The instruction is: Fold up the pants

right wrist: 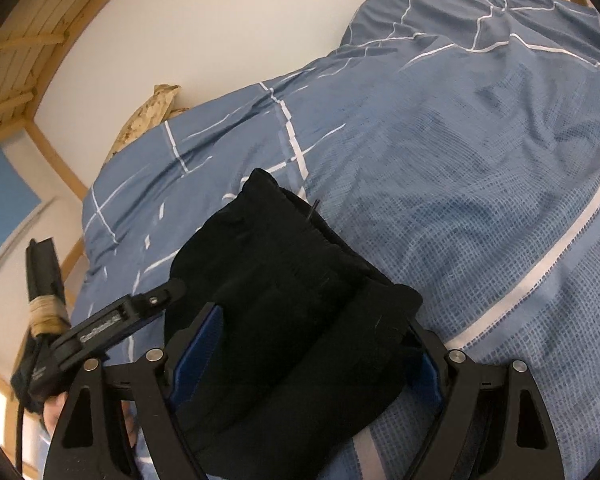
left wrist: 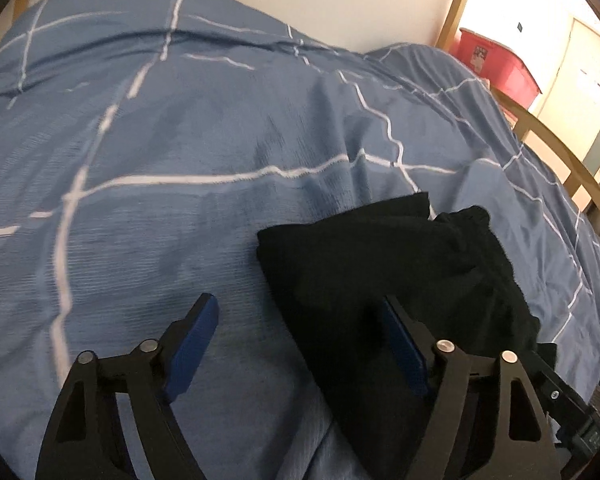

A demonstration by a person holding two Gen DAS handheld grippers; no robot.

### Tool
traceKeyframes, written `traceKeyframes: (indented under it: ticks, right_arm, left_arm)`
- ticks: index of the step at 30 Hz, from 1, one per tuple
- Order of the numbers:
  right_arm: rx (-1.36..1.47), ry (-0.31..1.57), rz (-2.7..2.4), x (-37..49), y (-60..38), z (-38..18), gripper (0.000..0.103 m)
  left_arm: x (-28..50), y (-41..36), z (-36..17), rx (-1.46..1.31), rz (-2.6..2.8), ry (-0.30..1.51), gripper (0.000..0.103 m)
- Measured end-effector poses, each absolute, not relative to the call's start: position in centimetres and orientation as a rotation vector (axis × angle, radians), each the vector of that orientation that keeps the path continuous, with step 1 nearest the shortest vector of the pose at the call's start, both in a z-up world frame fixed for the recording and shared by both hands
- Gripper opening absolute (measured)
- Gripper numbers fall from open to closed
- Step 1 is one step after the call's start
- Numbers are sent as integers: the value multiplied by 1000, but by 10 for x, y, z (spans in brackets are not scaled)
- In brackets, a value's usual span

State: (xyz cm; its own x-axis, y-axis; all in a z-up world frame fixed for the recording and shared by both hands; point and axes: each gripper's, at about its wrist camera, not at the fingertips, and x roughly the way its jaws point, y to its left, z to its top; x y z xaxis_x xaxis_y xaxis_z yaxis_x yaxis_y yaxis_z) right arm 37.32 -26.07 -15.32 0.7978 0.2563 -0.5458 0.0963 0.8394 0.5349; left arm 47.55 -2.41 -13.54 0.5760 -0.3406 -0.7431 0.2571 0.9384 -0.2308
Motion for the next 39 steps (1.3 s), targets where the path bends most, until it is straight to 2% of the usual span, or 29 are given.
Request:
traceKeyframes:
  ticks: [2, 4, 6, 8, 9, 12, 15, 21, 27, 34, 39]
  right_arm:
    - [579, 654, 84, 375, -262, -154, 78]
    - [582, 658, 83, 377, -262, -154, 74]
    - [585, 661, 88, 379, -263, -154, 64]
    - [591, 665, 101, 380, -264, -154, 54]
    - [591, 666, 103, 379, -264, -154, 47]
    - [581, 678, 112, 379, -264, -149, 33]
    - [549, 678, 125, 376, -262, -140, 26]
    - [531, 639, 157, 355, -254, -109, 25]
    - [497, 571, 223, 317, -230, -55, 25]
    - [434, 507, 333, 285, -171, 4, 25]
    - [411, 484, 419, 281, -111, 34, 25]
  left_arm:
    - [481, -27, -142, -120, -357, 915, 71]
    - [484, -29, -145, -143, -376, 929, 57]
    - [484, -32, -143, -153, -401, 941, 29]
    - [483, -36, -138, -131, -390, 933, 15]
    - [481, -38, -134, -115, -378, 921, 12]
    - [474, -42, -118, -68, -365, 877, 10]
    - [463, -47, -98, -4, -358, 830, 9]
    - [426, -44, -44, 53, -348, 730, 9]
    - [379, -15, 16, 75, -307, 649, 9]
    - [333, 57, 82, 111, -229, 567, 9]
    - [322, 121, 108, 128, -152, 542, 9]
